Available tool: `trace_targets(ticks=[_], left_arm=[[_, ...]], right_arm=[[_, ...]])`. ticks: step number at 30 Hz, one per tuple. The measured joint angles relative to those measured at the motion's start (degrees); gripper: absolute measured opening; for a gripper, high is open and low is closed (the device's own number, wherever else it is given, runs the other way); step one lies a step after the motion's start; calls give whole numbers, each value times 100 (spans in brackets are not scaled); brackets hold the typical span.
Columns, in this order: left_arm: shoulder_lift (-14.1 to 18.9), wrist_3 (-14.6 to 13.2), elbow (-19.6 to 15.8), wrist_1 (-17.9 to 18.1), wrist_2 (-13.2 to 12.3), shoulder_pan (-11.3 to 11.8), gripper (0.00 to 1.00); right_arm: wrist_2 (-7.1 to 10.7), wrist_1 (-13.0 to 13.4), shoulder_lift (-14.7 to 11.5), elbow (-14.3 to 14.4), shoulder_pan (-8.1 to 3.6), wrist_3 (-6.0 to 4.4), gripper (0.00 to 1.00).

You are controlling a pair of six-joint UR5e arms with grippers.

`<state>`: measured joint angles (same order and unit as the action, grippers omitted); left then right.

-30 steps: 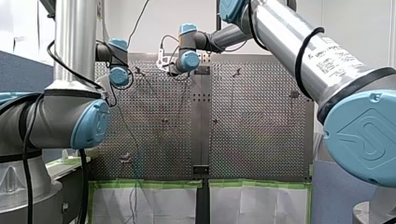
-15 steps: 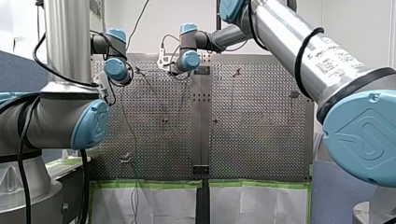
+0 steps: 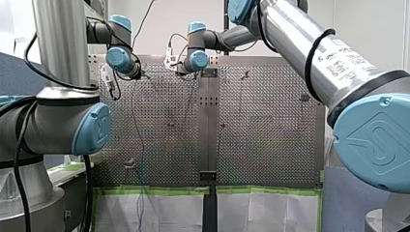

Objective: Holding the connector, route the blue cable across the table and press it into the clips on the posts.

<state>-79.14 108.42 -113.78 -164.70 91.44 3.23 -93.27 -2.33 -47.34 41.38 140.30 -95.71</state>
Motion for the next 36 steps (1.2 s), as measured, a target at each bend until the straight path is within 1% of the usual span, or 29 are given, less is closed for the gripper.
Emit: trace_targets(ticks=[6,13,18,26,29,33,36], left_arm=[[-27,-299,82,163,-231,-98,100],[-262,-590,379,203,-235,-224,100],[-357,-604,578,273,-221,-297,100],[-403,-595,639,298,-236,-325,100],[-459,-623,690,307,-216,-377,100],[-659,-676,887,332,-76,-561,100],[-813,-679,1040,362,41,-649,100]], right_arm=[[0,-10,4,-2,-26,-25,0],[-3,-8,2,-2,-48,-45,0],[-7,-4,0,-2,-51,-52,0],[-16,-10,1,-1,-56,-55,0],[-17,-12,2,-1,-56,-55,0],[-19,-11,2,-2,-55,-55,0],[-24,-7,4,-1,-55,-55,0]])
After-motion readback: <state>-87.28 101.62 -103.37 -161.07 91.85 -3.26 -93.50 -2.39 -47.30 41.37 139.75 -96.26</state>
